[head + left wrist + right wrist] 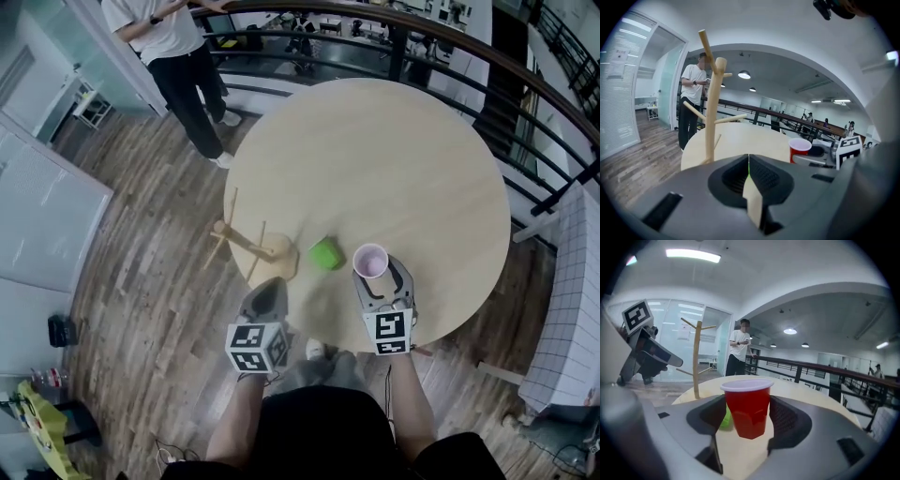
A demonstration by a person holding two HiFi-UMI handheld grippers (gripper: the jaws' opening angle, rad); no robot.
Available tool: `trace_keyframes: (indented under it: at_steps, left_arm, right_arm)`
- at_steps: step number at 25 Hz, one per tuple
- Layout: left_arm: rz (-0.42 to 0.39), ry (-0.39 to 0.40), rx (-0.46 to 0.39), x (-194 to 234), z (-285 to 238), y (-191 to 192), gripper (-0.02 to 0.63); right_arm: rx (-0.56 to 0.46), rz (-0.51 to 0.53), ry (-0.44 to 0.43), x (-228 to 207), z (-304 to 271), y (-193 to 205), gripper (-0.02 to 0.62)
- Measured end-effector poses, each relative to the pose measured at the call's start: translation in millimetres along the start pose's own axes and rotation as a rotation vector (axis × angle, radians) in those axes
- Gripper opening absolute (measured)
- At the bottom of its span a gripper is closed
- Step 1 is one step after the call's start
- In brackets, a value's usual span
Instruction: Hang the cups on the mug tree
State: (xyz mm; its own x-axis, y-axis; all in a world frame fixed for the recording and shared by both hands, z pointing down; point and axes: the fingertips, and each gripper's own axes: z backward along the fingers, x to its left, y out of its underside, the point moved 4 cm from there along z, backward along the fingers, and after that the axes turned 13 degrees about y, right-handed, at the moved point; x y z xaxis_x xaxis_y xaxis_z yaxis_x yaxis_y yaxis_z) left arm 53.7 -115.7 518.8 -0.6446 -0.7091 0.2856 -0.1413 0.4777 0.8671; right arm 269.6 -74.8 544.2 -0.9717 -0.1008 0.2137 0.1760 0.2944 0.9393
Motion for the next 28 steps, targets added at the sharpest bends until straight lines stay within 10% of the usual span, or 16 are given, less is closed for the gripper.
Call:
trace_keyframes:
  at_steps: [14,28]
  left_arm:
    - [0.13,0.059,-0.052,-1.4,9.4,12.6,0.014]
    - [0.251,0.034,-0.158,44.6,42.5,16.3,0.014]
  right_arm:
    - [-0.021,0.825,0.163,12.2,17.8,-78.9,0.288]
    - [0.049,1.128,0.141,105.1,8.0,-112.8,0.285]
